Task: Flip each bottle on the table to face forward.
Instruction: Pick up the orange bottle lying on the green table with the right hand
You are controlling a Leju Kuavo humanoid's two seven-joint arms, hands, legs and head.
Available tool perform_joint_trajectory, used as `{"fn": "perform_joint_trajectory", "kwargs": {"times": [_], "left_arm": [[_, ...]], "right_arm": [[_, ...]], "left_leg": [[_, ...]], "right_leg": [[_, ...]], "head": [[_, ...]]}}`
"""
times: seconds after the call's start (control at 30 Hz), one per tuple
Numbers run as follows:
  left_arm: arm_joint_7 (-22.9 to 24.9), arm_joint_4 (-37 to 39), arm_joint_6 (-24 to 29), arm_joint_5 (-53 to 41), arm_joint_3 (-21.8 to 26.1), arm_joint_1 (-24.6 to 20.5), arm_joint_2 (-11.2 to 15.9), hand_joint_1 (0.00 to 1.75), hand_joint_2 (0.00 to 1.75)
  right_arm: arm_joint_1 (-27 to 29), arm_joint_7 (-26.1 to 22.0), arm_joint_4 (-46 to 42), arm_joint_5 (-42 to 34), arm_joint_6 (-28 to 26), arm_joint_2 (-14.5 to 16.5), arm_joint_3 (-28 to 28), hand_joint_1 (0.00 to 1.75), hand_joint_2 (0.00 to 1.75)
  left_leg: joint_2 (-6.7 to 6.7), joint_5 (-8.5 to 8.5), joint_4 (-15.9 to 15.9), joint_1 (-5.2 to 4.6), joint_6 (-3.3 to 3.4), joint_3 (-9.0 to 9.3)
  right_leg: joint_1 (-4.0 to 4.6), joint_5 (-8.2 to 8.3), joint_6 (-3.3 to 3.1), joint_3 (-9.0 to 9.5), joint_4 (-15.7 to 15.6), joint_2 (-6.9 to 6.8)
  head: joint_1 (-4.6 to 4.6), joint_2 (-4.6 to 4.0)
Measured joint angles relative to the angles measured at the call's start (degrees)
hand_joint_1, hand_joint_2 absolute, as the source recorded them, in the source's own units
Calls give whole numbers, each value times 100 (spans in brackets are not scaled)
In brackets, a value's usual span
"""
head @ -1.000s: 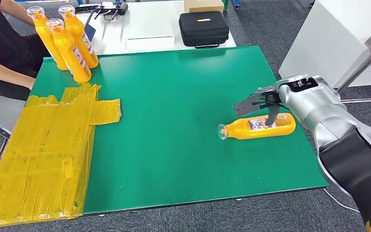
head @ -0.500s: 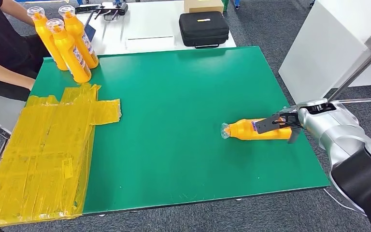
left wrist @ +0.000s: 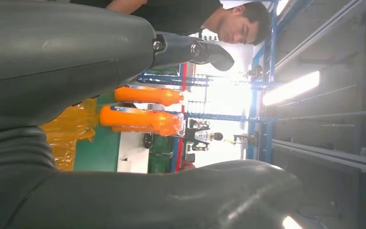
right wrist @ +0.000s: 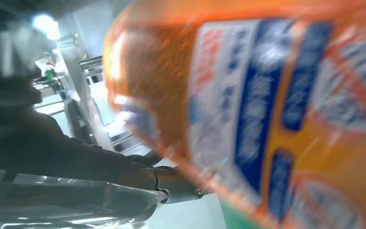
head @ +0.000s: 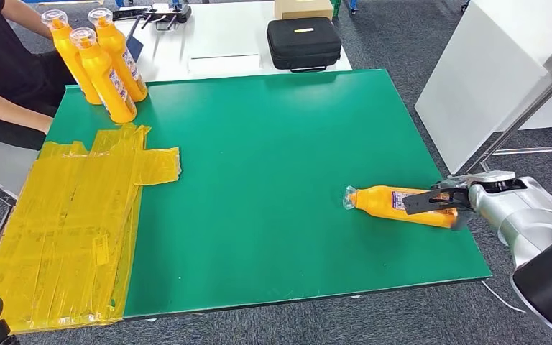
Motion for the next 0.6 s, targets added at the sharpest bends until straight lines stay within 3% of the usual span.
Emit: {"fn": "perform_joint_trajectory", "kwargs": {"times": [0.17, 0.6], "left_arm": [[-4, -75, 76, -24, -26, 102, -2, 0, 0], [-62, -270, 157, -31, -26, 355, -2, 0, 0]], "right_arm": [[167, 176, 1, -127, -329, 231, -143, 175, 175], [184, 67, 1, -228, -346, 549, -308, 175, 175]], "left_leg": [[19, -7, -1, 4, -6, 23], [35, -19, -2, 9, -20, 82]], "right_leg": [[10, -2, -2, 17, -1, 19], [16, -2, -5, 68, -3, 37]], "head": [[2, 0], [2, 0]]}}
